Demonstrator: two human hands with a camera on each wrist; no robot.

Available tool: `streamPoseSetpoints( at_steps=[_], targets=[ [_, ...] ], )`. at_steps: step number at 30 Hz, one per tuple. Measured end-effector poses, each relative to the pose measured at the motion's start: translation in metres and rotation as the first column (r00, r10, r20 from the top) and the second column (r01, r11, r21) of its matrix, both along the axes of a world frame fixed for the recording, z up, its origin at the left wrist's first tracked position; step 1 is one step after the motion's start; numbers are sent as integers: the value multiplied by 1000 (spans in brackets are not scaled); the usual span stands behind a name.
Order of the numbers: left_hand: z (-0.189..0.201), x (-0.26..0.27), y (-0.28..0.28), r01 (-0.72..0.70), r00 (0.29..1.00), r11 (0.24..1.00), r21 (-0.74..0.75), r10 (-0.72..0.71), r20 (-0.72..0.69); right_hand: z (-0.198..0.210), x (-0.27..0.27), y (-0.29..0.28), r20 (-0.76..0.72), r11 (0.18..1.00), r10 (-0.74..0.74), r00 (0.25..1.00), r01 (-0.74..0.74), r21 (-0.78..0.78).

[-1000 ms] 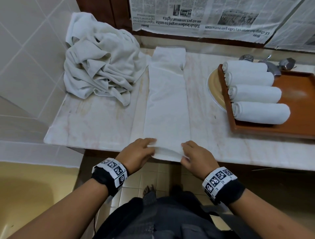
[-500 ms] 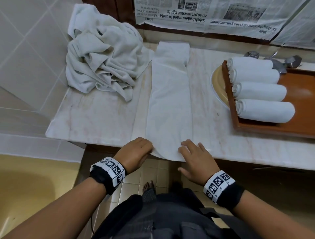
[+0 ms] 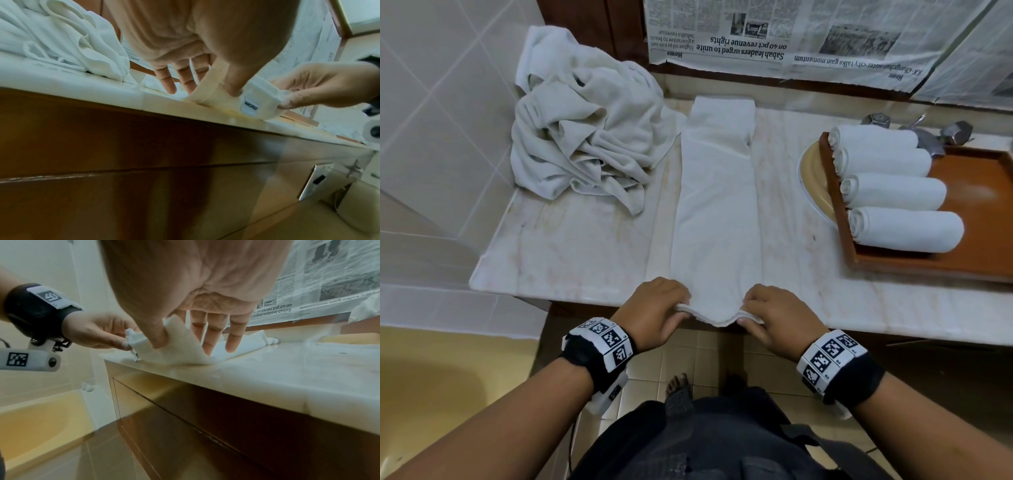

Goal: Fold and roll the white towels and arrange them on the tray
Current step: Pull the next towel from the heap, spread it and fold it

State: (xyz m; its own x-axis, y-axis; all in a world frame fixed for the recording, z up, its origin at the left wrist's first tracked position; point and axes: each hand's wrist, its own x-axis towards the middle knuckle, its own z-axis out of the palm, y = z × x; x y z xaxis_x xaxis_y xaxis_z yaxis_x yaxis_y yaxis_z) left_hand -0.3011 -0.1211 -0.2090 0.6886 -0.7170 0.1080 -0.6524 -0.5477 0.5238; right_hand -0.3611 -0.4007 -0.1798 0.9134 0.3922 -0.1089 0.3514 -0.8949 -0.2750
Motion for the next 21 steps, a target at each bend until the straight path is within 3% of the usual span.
streamPoseSetpoints(
  at_steps=[3,7,10,13,17,19,21],
  targets=[
    [7,1,3,-44,999,999,28,45,-30,9,0,0,-81,999,-18,997,21,41],
    [8,2,6,-100,987,994,-46,94,-133,26,8,3,-232,991,-87,969,109,82],
    [14,8,5,-150,980,983,-105,133,-149,36,18,6,-213,971,-125,969,163,173],
    [21,12,5,-209,957,976,-62,191,-219,43,26,9,-284,957,-149,947,211,201],
    [31,12,5,-89,930,996,2,84,-357,56,36,11,-521,994,1,854,58,97],
    [44,17,4,-83,896,992,-94,33,-442,68,41,9,-556,979,48,830,71,190],
    [56,27,1,-145,882,968,-203,33,-471,78,49,5,-503,931,8,864,177,319]
  ],
)
